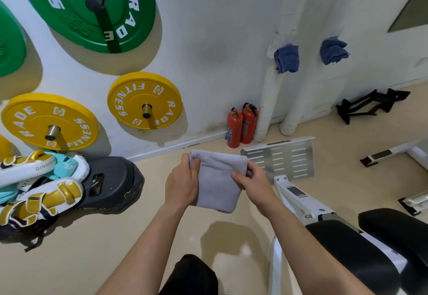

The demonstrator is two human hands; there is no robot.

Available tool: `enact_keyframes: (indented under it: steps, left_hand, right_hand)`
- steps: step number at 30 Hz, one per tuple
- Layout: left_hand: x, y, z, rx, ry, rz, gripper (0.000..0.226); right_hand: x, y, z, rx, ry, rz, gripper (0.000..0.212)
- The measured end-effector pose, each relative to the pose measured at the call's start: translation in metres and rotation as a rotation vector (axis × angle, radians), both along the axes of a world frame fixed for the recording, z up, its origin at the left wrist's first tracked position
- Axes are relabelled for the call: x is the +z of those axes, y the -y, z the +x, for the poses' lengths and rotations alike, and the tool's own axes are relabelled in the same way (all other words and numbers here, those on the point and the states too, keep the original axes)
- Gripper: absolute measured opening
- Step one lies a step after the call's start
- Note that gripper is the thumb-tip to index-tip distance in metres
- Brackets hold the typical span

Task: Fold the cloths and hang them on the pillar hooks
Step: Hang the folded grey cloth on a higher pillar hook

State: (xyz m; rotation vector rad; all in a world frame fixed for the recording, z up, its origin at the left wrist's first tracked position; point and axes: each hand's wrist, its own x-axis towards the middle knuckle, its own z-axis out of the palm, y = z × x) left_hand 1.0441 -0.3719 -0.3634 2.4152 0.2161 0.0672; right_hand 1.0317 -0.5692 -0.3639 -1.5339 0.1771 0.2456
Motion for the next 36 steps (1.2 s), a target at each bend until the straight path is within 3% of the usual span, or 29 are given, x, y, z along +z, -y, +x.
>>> enact_keyframes:
  steps: [3,7,17,22,36]
  left_hand:
    - [-0.002,0.019,0.030,0.023,-0.032,-0.091,0.032]
    - [-0.005,0.043,0.085,-0.010,-0.032,-0.172,0.034]
    - [0.011,0.092,0.287,-0.090,-0.065,-0.268,0.029]
    - [0.056,0.124,0.392,-0.157,0.006,-0.304,0.032]
    - [0.263,0.236,0.583,-0.348,0.364,-0.414,0.032]
  right_hand:
    - [-0.003,-0.003,0.027,-0.138,0.012,-0.146,0.011]
    - [-0.007,-0.001,0.075,-0.277,0.066,-0.443,0.023]
    - [0.027,0.049,0.270,-0.273,0.050,-0.832,0.035]
    - [0.077,0.080,0.368,-0.347,0.094,-0.826,0.035]
    - [0.273,0.205,0.537,-0.514,0.499,-0.726,0.040]
